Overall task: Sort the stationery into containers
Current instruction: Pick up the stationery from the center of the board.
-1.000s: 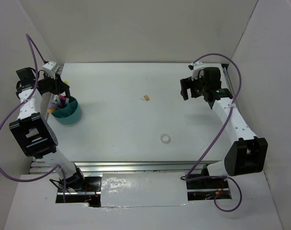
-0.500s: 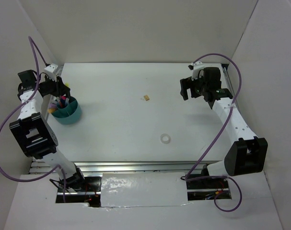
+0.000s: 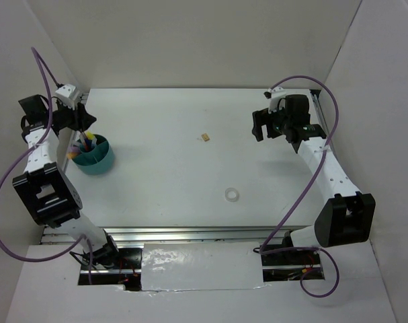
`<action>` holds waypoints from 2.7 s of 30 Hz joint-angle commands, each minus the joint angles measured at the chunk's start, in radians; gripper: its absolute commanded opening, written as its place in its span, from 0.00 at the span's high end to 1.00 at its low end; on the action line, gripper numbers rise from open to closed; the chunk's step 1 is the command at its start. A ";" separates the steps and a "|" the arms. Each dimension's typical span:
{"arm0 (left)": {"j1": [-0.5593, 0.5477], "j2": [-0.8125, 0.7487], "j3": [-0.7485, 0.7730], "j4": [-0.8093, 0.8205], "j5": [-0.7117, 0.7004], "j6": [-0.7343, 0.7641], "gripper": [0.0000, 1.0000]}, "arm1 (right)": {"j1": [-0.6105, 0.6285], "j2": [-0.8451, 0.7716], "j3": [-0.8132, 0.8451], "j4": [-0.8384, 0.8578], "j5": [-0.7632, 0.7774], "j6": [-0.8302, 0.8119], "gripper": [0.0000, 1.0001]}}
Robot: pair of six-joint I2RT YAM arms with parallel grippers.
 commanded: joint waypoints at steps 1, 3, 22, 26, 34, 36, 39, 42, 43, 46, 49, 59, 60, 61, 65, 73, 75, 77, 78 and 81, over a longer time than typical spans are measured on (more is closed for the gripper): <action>0.004 -0.102 0.005 0.118 0.038 -0.054 0.42 | 0.006 -0.007 0.044 -0.071 -0.072 0.010 0.10; -0.016 -0.117 0.047 0.082 0.033 -0.022 0.42 | 0.008 0.011 0.055 -0.115 -0.104 -0.025 0.27; -0.117 -0.482 -0.137 -0.268 -0.037 0.224 0.40 | 0.319 0.269 0.073 -0.524 -0.126 -0.303 0.56; -0.117 -0.590 -0.209 -0.267 -0.070 0.219 0.38 | 0.357 0.312 0.060 -0.527 -0.126 -0.294 0.49; -0.116 -0.677 -0.278 -0.290 -0.107 0.191 0.34 | 0.387 0.389 0.040 -0.483 -0.068 -0.277 0.45; -0.114 -0.697 -0.285 -0.290 -0.110 0.191 0.34 | 0.388 0.419 0.038 -0.466 -0.051 -0.269 0.45; -0.116 -0.725 -0.301 -0.291 -0.110 0.208 0.34 | 0.393 0.439 0.037 -0.458 -0.033 -0.265 0.46; -0.114 -0.743 -0.314 -0.305 -0.102 0.228 0.34 | 0.403 0.459 0.027 -0.442 -0.022 -0.260 0.46; -0.114 -0.746 -0.318 -0.304 -0.100 0.228 0.34 | 0.408 0.467 0.024 -0.437 -0.019 -0.260 0.47; -0.117 -0.746 -0.328 -0.308 -0.090 0.237 0.34 | 0.426 0.478 0.011 -0.423 -0.017 -0.254 0.49; -0.116 -0.729 -0.328 -0.337 -0.029 0.320 0.35 | 0.436 0.495 0.014 -0.423 -0.022 -0.240 0.60; -0.482 -0.518 -0.234 -0.472 0.062 0.833 0.38 | 0.305 0.600 0.577 -0.800 -0.445 -0.283 0.99; -0.587 -0.500 -0.225 -0.474 0.032 0.872 0.38 | 0.305 0.648 0.633 -0.875 -0.459 -0.301 1.00; -0.632 -0.486 -0.220 -0.474 0.022 0.907 0.39 | 0.316 0.675 0.730 -0.908 -0.468 -0.315 1.00; -0.796 -0.346 -0.131 -0.537 0.025 1.062 0.37 | 0.348 0.774 0.871 -1.023 -0.508 -0.352 1.00; -0.974 -0.234 -0.071 -0.477 -0.024 1.157 0.37 | 0.394 0.742 0.775 -1.026 -0.542 -0.378 1.00; -1.004 -0.226 -0.079 -0.486 -0.033 1.191 0.37 | 0.397 0.734 0.755 -1.026 -0.559 -0.380 1.00; -1.028 -0.216 -0.091 -0.514 -0.056 1.268 0.37 | 0.399 0.725 0.744 -1.026 -0.568 -0.384 1.00; -1.033 -0.213 -0.103 -0.506 -0.065 1.293 0.37 | 0.400 0.723 0.735 -1.026 -0.572 -0.394 1.00; -1.057 -0.229 -0.157 -0.431 -0.093 1.317 0.36 | 0.405 0.714 0.719 -1.026 -0.586 -0.406 1.00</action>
